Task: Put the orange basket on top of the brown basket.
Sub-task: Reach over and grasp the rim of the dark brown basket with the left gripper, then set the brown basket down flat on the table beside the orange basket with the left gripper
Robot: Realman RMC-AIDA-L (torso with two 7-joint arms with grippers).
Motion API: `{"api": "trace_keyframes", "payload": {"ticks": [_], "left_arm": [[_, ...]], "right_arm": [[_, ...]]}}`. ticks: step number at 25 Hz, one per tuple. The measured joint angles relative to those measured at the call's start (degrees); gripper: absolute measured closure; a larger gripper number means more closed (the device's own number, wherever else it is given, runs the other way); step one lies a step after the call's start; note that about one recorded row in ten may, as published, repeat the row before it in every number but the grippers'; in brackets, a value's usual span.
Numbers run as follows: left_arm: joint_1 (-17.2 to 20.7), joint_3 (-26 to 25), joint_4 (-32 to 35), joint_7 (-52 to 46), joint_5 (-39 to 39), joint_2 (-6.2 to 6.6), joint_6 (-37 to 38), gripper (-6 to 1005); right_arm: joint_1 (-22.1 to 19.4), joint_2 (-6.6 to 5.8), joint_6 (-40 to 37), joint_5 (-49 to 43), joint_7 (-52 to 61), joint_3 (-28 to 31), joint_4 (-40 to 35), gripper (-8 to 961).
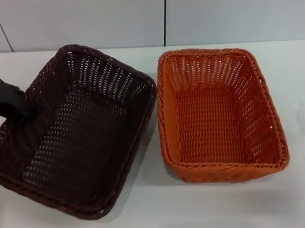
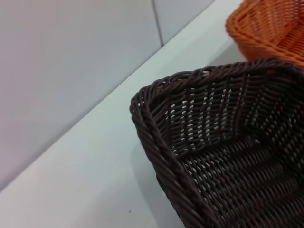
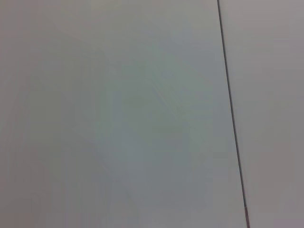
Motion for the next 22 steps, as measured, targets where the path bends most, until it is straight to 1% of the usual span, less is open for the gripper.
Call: {"api": "trace_keyframes", "payload": {"ticks": [3, 4, 7, 8, 9, 11, 13, 17, 18, 19, 22], "left_arm": [[-2.49, -4.99, 0.73, 5.75, -0.44, 0.39, -3.7, 720], [-2.49, -4.99, 0.73, 5.75, -0.44, 0.39, -3.7, 727], [-4.59, -8.25, 1.92, 9.97, -0.59, 0.86, -6.73, 746], [-6.21, -10.46, 2.87, 13.23, -1.07, 1.17, -9.0, 752], [-6.21, -10.46, 2.87, 13.23, -1.07, 1.17, -9.0, 754], [-7.99, -11.83, 4.51, 15.49, -2.25, 1.71, -11.1, 758], [-9.88, -11.91, 7.22, 17.78, -4.66, 2.29, -13.45, 762], [-11.32, -11.01, 8.7, 20.22, -5.61, 2.08, -14.22, 770], [-12.6, -10.47, 9.89, 21.37, -5.57, 1.94, -14.29, 773], [-12.6, -10.47, 9.89, 21.37, -5.57, 1.94, -14.29, 775], [-14.76, -9.96, 12.48, 22.41, -5.43, 2.12, -14.31, 782]], "right_arm": [[-0.62, 0.05, 0.53, -0.07, 0.0, -0.26, -0.53, 243], [-0.62, 0.05, 0.53, -0.07, 0.0, -0.26, -0.53, 243], [-0.88, 0.08, 0.9, -0.08, 0.0, -0.62, -0.78, 243], [-0.94, 0.08, 1.19, -0.1, 0.0, -0.9, -0.98, 243], [-0.94, 0.08, 1.19, -0.1, 0.0, -0.9, -0.98, 243], [-0.98, 0.08, 1.4, -0.11, 0.0, -1.28, -1.2, 243], [-1.01, 0.09, 1.73, -0.14, 0.0, -1.57, -1.33, 243], [-1.16, 0.09, 2.06, -0.16, 0.0, -1.96, -1.38, 243], [-1.3, 0.09, 2.11, -0.17, 0.0, -2.14, -1.39, 243], [-1.3, 0.09, 2.11, -0.17, 0.0, -2.14, -1.39, 243], [-1.54, 0.09, 2.21, -0.17, 0.0, -2.13, -1.39, 243]]}}
